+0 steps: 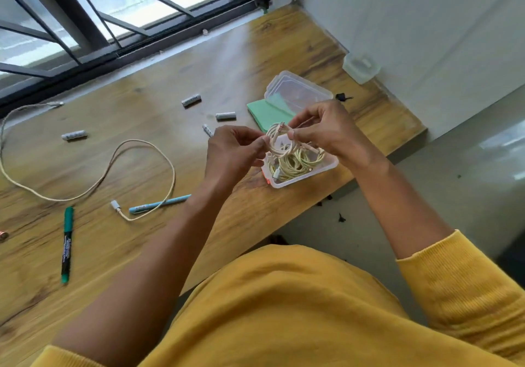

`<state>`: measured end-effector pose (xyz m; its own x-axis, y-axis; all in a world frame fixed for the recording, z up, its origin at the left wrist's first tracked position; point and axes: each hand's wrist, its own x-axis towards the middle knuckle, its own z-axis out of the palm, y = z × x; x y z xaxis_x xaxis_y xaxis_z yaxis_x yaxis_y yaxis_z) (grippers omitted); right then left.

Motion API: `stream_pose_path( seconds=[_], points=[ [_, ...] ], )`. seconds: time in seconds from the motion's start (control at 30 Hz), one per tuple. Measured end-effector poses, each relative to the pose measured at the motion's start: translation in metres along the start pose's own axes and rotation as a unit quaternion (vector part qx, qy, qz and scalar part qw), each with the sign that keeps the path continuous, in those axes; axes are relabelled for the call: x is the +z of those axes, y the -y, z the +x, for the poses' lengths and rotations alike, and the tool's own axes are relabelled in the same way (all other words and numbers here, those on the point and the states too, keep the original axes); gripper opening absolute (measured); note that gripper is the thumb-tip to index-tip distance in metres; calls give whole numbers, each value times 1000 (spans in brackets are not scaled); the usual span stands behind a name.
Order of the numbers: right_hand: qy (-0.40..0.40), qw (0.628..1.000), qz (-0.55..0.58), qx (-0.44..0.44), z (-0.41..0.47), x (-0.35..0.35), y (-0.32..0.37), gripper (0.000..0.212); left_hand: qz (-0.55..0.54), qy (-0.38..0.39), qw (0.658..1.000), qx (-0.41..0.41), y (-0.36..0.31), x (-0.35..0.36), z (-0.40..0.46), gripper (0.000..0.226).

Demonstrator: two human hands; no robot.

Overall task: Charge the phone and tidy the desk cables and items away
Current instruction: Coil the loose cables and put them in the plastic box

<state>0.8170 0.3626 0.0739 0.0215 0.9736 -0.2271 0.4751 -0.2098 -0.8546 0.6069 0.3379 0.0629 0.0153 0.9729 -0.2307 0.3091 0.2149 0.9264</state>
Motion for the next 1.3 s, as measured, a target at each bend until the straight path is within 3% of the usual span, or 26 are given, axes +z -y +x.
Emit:
stream_pose_path(
  seconds=[0.43, 0.83, 1.13, 1.3],
  points=[
    [26, 986, -167, -6, 4, 2, -24, 14, 201, -47, 978, 2, 14, 41, 2, 4],
    [19, 950, -312, -13, 11, 20, -19, 27, 415, -63, 907, 17, 18, 51, 12, 7],
    [9, 933, -358, -31, 13, 35, -14, 22, 441, -57, 895, 25, 18, 52, 10, 9],
    [29, 936, -349, -31, 8, 29, -11, 18, 413, -54, 909, 15, 16, 47, 7, 9]
  ],
)
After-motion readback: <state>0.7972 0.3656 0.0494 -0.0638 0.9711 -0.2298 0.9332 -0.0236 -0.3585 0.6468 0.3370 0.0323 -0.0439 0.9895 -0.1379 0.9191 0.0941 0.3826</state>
